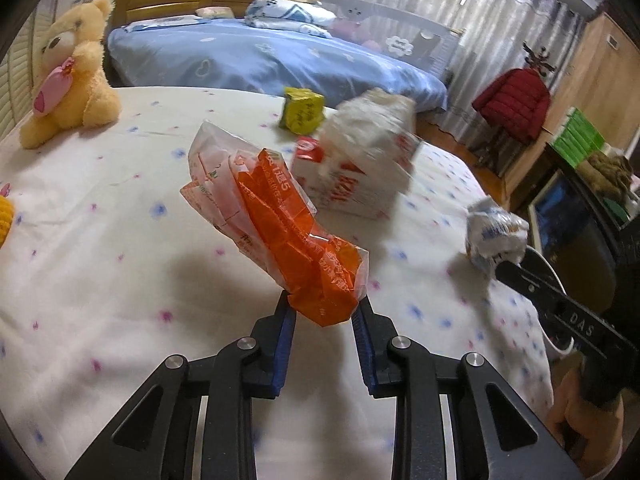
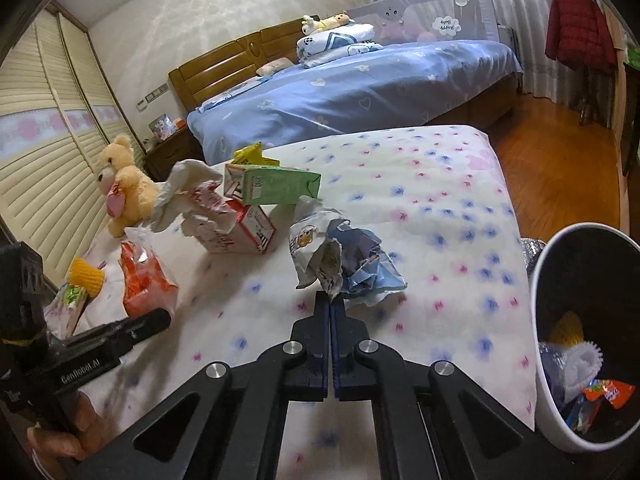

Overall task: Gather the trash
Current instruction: 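Grasp the orange plastic bag with the left tool while the right tool grasps the crumpled foil wrapper, then carry both items over the bin and open both tools to drop them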

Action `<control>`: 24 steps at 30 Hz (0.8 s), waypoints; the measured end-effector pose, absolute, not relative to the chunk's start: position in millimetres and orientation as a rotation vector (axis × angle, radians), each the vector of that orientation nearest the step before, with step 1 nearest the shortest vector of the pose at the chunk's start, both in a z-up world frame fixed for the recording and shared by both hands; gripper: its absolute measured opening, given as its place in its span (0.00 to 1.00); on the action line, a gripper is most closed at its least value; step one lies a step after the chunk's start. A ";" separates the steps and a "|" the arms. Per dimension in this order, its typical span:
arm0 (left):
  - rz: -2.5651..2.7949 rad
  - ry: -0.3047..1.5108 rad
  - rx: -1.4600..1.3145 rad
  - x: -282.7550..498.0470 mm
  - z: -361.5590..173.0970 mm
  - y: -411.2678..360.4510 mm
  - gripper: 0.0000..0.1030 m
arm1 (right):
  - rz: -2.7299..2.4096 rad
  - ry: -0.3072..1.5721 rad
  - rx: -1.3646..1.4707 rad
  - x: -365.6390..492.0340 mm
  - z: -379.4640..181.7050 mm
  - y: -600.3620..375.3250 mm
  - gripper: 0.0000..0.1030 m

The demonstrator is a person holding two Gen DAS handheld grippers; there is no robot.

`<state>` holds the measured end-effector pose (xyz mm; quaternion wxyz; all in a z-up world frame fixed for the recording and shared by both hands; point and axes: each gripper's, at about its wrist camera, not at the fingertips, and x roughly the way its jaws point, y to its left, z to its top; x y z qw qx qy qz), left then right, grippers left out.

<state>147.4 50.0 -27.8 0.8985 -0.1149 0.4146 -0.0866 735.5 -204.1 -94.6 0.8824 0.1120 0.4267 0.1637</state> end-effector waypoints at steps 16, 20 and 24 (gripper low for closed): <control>-0.370 0.860 -0.128 120.6 -11.2 -10.3 0.26 | 0.272 0.855 0.270 698.7 -81.2 -247.2 0.00; -0.407 0.858 -0.104 122.2 -10.7 -22.7 0.26 | 0.250 0.832 0.285 691.2 -75.8 -261.9 0.00; -0.438 0.864 -0.084 124.7 -10.7 -33.6 0.26 | 0.225 0.820 0.293 685.0 -72.4 -278.3 0.00</control>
